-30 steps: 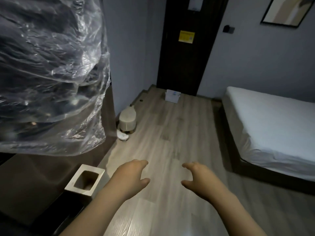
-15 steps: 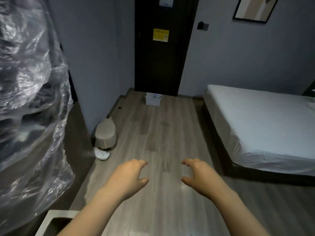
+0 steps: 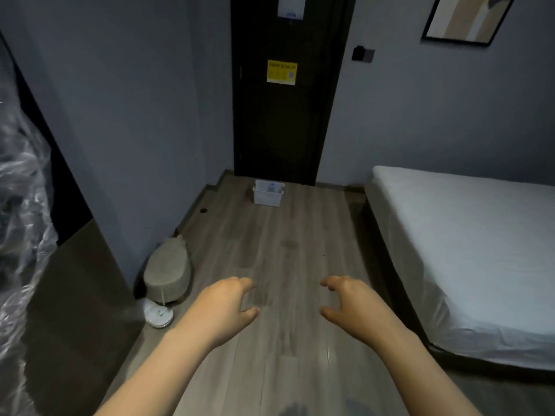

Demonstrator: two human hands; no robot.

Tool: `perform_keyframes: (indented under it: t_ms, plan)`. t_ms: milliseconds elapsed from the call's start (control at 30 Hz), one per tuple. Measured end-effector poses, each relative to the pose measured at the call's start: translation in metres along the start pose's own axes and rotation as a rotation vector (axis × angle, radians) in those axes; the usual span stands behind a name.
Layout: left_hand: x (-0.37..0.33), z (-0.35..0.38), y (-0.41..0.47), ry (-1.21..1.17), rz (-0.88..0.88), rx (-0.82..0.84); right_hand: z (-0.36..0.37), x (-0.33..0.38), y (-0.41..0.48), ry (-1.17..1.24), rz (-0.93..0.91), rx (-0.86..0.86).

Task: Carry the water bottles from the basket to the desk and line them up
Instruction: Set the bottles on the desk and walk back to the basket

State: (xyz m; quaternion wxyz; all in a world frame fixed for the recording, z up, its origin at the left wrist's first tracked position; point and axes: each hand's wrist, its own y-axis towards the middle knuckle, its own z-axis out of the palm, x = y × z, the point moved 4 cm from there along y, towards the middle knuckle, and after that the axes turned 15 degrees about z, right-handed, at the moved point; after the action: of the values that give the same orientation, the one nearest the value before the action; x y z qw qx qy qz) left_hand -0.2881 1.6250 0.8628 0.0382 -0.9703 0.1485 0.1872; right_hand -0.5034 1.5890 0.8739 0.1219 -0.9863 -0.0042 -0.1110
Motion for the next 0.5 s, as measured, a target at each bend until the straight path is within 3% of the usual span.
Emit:
perform_keyframes:
  t_ms: [500]
  plan:
    - [0.149,-0.056,0.249,-0.072,0.033,0.001,-0.043,0.073,0.269,0.024,0.071,0.011]
